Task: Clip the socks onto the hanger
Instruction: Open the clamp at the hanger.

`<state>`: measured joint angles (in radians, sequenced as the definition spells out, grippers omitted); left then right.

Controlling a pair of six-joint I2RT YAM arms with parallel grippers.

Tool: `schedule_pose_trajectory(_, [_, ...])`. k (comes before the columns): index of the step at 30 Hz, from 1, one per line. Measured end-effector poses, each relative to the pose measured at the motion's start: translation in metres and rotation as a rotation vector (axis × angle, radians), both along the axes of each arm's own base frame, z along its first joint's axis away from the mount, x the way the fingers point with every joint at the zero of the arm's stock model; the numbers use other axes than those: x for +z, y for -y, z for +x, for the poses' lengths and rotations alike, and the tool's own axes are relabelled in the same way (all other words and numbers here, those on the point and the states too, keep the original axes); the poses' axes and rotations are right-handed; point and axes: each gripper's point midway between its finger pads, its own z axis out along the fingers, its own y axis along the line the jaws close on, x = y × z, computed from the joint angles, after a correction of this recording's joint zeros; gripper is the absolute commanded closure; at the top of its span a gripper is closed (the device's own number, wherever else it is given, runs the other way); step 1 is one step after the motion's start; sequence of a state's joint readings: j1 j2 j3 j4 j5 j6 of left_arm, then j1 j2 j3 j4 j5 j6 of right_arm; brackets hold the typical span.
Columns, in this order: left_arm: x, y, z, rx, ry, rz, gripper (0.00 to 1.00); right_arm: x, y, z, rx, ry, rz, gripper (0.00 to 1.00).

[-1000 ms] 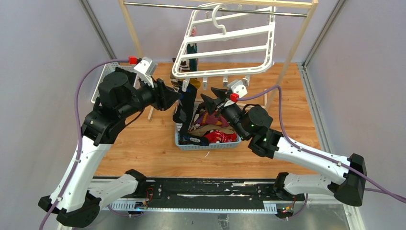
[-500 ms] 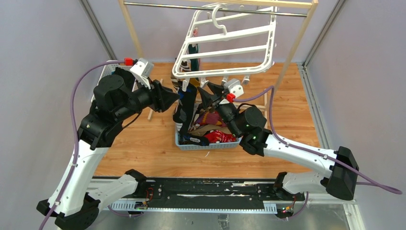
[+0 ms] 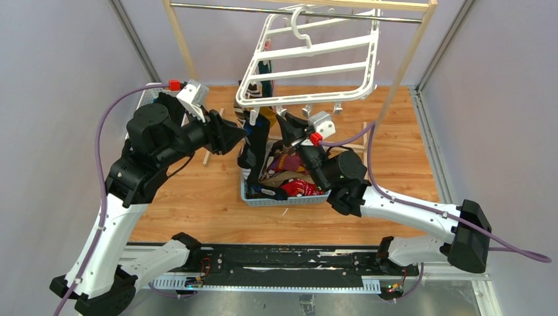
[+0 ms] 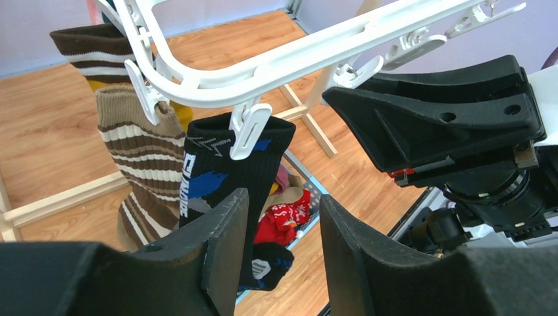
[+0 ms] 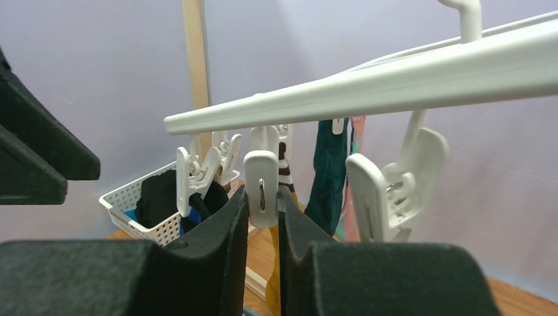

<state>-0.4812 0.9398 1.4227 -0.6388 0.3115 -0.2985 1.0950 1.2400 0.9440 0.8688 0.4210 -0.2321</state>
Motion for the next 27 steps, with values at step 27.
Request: schedule_pose_trajectory(27, [0.019, 0.034, 0.019, -0.077, -0.069, -0.146, 0.33, 0.005, -0.054, -0.036, 0.044, -0.084, 0.008, 1.0])
